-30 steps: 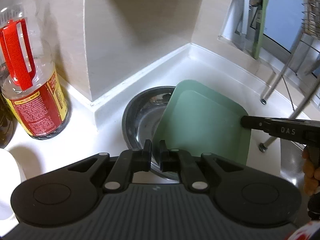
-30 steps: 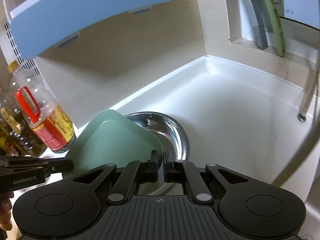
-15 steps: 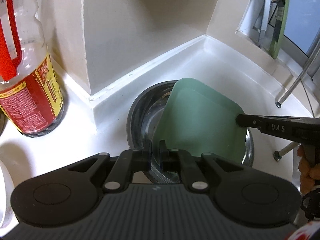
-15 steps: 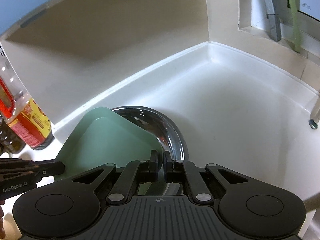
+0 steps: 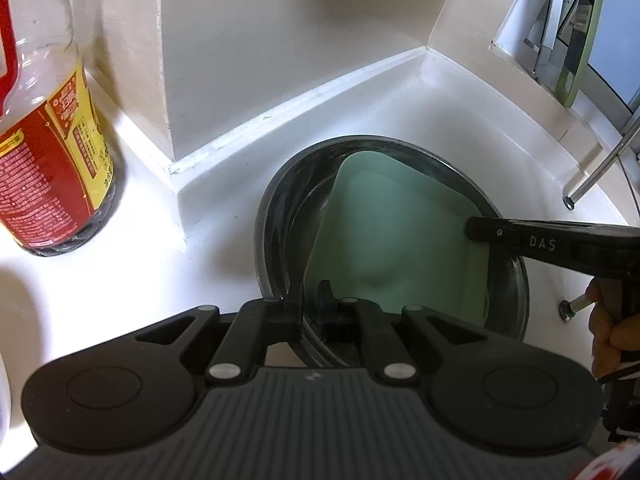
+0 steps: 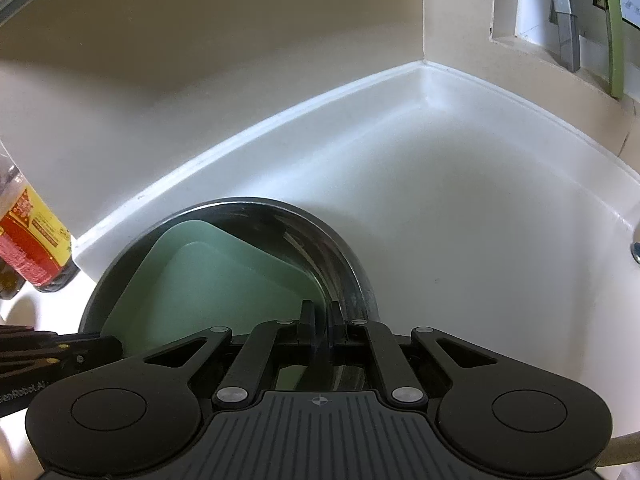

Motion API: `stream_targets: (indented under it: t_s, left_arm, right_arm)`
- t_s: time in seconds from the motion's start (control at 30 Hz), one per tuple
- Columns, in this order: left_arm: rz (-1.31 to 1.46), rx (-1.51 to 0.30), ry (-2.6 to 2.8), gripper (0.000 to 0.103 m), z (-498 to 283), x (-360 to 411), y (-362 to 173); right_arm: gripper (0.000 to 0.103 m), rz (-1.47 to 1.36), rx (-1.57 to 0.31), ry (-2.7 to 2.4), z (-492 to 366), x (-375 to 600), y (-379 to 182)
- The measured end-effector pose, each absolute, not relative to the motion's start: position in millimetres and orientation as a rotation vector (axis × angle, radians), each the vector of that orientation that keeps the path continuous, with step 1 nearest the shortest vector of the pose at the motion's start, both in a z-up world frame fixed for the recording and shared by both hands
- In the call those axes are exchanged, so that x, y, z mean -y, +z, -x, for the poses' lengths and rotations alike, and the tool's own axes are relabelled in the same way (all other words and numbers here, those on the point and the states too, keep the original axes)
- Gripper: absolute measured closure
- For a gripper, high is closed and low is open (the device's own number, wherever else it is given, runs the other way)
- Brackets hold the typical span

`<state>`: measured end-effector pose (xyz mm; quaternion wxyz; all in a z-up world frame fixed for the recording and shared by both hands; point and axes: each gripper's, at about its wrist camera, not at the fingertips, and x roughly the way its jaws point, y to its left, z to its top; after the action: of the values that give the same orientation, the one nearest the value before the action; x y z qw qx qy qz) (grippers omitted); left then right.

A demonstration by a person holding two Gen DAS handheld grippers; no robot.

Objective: Organize plates and bowls
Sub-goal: 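Carry the green plate with the left gripper and lower it into the steel plate, then open the left gripper to release the green plate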

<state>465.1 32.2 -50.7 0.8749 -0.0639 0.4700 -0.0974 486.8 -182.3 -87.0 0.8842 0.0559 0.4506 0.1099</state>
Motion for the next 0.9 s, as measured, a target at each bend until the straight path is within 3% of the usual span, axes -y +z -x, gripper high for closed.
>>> stream_targets:
  t_s: [0.43,0.53,0.6,0.67,0.9]
  left_arm:
    - [0.082,-0.987,-0.208,0.096,-466.4,-23.4,-49.3]
    - [0.081,-0.987,-0.218,0.092,-466.3,-23.4,-48.0]
    - [0.071,-0.977,-0.221,0.090,-465.2,-23.4,-45.3]
    - [0.057,-0.963,-0.220,0.088,-463.2,-23.0,-42.4]
    - [0.022,-0.905,-0.234,0.087,-448.1,-25.3,-22.8]
  right_arm:
    - [0.096,-0.040,-0.914,0.204,-486.4,172.0,-93.7]
    - [0.089,-0.067,-0.902,0.212,-484.0,174.4,-90.1]
    - [0.072,-0.094,-0.880,0.216,-480.1,177.9,-84.9]
    - [0.067,-0.111,-0.860,0.217,-475.8,179.7,-78.0]
    - [0.066,-0.136,-0.805,0.209,-444.2,188.8,-48.1]
